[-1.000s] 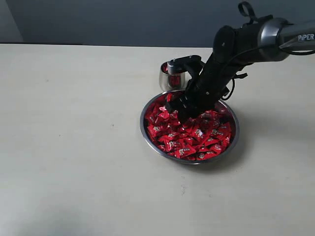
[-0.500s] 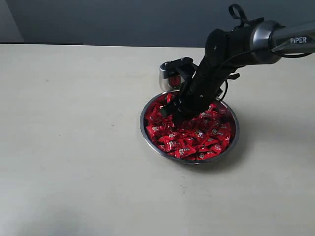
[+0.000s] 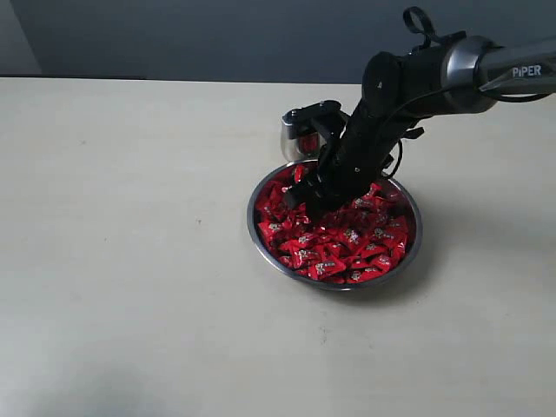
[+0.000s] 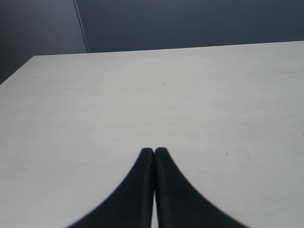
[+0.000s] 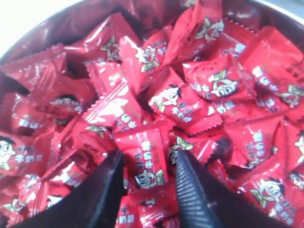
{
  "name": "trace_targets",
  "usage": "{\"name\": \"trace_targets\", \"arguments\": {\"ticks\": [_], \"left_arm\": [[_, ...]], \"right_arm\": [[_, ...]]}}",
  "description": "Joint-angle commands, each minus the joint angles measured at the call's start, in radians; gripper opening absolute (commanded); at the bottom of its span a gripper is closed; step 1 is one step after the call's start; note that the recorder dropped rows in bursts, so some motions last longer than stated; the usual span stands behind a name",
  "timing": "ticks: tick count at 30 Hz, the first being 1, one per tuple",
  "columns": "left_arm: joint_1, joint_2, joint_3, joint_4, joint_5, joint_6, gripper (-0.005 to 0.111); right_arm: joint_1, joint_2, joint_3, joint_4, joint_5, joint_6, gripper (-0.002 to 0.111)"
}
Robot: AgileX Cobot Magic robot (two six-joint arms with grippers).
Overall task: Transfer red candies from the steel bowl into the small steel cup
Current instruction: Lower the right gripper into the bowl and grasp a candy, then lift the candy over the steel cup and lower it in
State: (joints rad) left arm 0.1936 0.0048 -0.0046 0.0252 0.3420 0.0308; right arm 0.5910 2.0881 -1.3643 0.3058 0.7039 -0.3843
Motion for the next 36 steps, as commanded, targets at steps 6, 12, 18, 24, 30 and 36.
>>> {"name": "trace_targets", "arguments": {"ticks": [6, 12, 18, 24, 30, 36], "left_arm": [[-0.007, -0.005, 0.005, 0.002, -0.008, -0.001, 0.0], [-0.007, -0.005, 0.005, 0.002, -0.008, -0.001, 0.0], [-0.007, -0.005, 0.005, 0.002, -0.008, -0.001, 0.0], [-0.007, -0.005, 0.005, 0.002, -0.008, -0.001, 0.0], [-0.007, -0.005, 0.005, 0.002, -0.008, -0.001, 0.0], [-0.007, -0.005, 0.005, 0.002, -0.008, -0.001, 0.0]], "right_arm": [[-0.002, 0.0, -0.007, -0.009, -0.012, -0.008, 0.037], [-0.002, 0.013, -0.007, -0.011, -0.012, -0.008, 0.037], [-0.002, 0.027, -0.007, -0.013, -0.014, -0.008, 0.037], [-0.002, 0.029, -0.007, -0.013, -0.018, -0.008, 0.004], [-0.002, -0.013, -0.007, -0.052, -0.018, -0.008, -0.001], [-0.002, -0.089, -0.007, -0.143, -0.018, 0.054, -0.001]]}}
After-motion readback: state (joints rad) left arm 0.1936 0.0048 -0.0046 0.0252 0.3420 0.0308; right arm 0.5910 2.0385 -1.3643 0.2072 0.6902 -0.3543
